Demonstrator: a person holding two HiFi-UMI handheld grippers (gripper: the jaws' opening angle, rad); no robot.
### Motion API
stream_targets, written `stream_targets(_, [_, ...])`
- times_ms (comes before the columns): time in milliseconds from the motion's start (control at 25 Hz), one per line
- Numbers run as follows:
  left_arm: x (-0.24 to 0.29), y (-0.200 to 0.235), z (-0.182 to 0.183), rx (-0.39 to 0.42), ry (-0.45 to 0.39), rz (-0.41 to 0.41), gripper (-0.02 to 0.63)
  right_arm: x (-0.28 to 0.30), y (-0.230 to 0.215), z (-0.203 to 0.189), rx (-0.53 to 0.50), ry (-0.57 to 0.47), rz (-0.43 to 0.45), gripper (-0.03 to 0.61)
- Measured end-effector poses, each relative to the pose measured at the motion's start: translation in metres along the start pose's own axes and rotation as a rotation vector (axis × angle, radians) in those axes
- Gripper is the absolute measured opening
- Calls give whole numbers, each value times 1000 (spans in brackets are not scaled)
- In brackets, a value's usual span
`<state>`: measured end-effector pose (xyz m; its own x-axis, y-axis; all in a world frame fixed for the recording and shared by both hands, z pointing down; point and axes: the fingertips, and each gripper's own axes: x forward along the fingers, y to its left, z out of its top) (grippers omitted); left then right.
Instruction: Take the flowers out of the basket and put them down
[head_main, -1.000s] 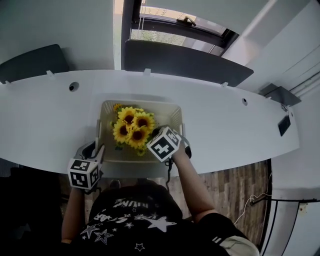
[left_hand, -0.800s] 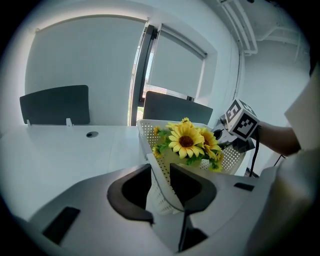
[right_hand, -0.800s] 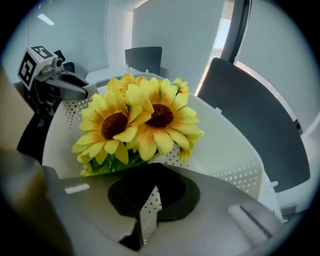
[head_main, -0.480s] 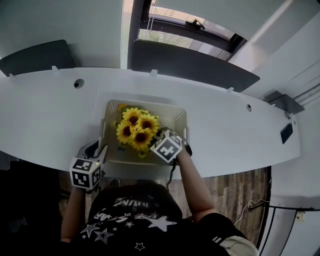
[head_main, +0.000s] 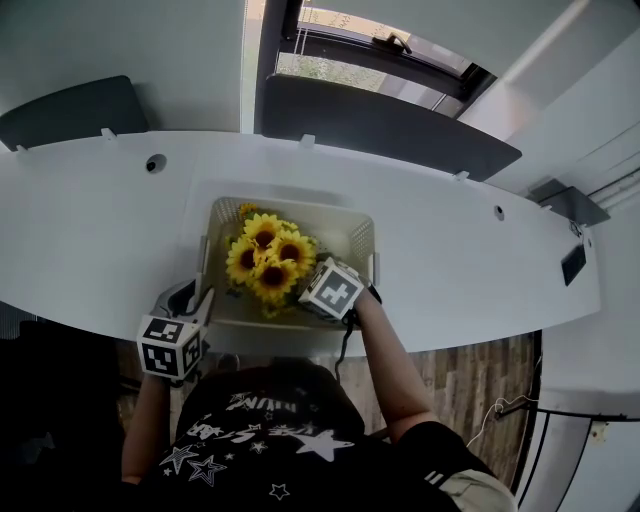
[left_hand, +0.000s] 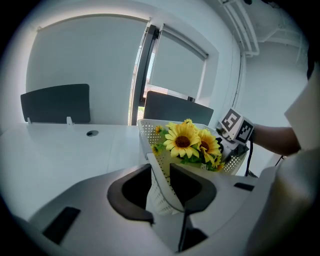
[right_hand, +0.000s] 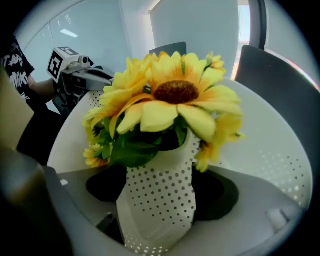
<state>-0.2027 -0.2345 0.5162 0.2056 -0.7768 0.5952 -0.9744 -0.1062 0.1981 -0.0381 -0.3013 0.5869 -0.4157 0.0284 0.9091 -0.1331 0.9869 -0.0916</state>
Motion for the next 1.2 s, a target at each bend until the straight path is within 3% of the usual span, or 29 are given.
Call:
stream_targets(120, [1,-1,1,1,-1,0,118,16,-4,-3,10,32,-25,461])
stream_targets(320, [0,-2,0,2,3,4,117,22,-12,29,87,-134,-57,537])
stream_targets(920, [1,0,0,-12,1,14,117,39,-22,73,243,-385,-53,557])
stream_targets(1200, [1,-2,-1,-24,-3,10,117,46,-33,91,311,-464,-158,554])
